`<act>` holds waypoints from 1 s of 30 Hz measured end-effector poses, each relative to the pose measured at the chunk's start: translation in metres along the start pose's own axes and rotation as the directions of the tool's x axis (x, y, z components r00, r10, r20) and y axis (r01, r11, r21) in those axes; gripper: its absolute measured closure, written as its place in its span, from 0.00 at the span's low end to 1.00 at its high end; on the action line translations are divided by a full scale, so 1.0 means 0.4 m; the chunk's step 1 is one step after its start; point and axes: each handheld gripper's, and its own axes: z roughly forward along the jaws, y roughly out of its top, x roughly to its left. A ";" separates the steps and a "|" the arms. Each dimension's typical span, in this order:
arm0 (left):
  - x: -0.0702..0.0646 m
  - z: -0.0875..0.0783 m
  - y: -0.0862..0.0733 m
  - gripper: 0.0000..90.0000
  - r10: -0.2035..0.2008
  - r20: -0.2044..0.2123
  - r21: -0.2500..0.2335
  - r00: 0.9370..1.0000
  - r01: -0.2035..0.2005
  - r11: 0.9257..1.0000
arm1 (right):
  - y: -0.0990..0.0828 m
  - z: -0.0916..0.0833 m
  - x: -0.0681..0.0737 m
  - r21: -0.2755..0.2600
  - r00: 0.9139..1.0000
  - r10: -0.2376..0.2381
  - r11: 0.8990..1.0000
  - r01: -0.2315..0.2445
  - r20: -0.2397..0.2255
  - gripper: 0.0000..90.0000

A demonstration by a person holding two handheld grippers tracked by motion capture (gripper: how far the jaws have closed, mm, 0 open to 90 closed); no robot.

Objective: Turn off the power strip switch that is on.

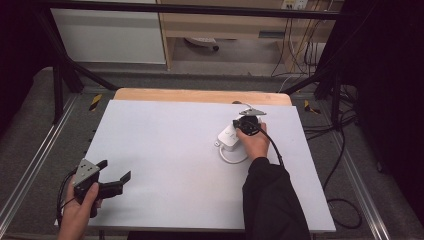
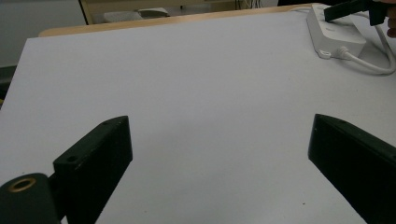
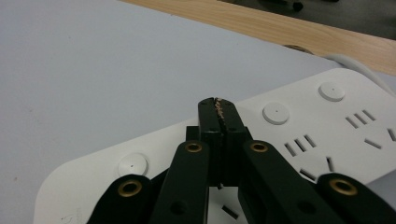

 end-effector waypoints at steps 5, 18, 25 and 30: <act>0.001 -0.001 0.000 0.07 0.000 -0.001 0.000 1.000 0.000 1.000 | 0.000 0.001 0.000 0.004 1.000 0.008 1.000 -0.008 -0.002 1.00; 0.001 -0.001 0.000 0.07 0.001 0.000 -0.001 1.000 -0.001 1.000 | 0.000 0.001 0.000 0.008 1.000 0.011 1.000 -0.011 -0.002 1.00; 0.002 -0.001 0.000 0.07 0.003 -0.003 0.001 1.000 -0.003 1.000 | 0.000 0.000 -0.002 0.007 1.000 0.015 1.000 -0.015 -0.003 1.00; 0.001 0.000 0.000 0.07 0.002 -0.001 0.003 1.000 -0.002 1.000 | -0.001 0.000 -0.001 0.003 1.000 0.024 1.000 -0.024 -0.001 1.00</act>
